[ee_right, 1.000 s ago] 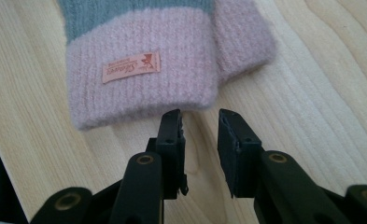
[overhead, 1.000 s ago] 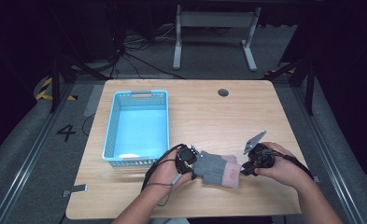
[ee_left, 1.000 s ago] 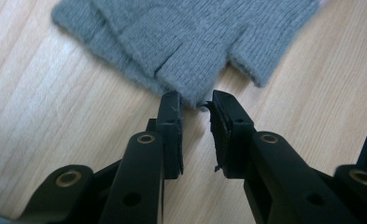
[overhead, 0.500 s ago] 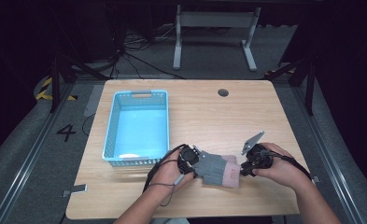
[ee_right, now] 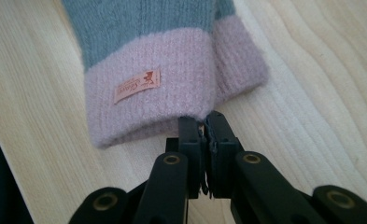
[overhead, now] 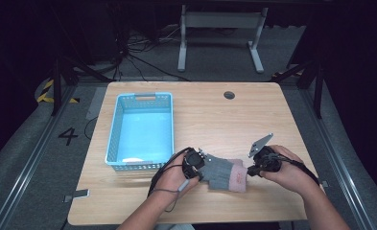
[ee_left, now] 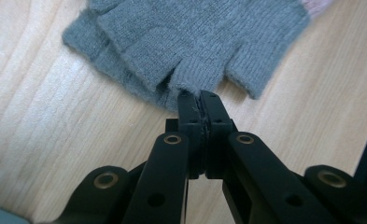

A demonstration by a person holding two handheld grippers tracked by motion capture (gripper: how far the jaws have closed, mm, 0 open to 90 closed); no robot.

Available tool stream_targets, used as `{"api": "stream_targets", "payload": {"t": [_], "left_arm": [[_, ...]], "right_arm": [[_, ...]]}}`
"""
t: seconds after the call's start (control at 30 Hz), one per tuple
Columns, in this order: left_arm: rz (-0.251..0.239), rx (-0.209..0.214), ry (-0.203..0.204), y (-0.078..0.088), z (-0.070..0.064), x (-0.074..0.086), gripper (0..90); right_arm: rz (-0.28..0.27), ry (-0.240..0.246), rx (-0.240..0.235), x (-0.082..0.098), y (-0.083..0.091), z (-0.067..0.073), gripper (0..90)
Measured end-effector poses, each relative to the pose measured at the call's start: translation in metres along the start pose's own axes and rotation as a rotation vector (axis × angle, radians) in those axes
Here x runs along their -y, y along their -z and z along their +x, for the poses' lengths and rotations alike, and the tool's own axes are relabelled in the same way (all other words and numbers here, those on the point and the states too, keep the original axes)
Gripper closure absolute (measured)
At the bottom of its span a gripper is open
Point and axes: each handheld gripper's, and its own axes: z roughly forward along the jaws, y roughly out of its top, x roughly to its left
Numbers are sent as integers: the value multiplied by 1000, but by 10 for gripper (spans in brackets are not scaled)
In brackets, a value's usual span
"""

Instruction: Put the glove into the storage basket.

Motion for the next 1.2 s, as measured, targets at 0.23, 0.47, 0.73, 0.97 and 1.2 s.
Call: {"api": "stream_targets", "payload": {"t": [0.23,0.47,0.73,0.97,1.2], "left_arm": [[-26,34,14,13,-6,3,890],[-33,25,-8,19,-14,4,890],[-22,19,-23,15,-15,2,889],[-8,18,-12,10,-9,2,889],[1,22,-6,2,-6,2,888]], "right_arm": [[-46,-15,15,-3,11,-1,871],[-89,-49,52,-6,10,-8,875],[-120,-74,77,-6,3,-13,875],[-101,-95,63,-5,-9,-18,875],[-89,-99,64,-5,-18,-23,873]]}}
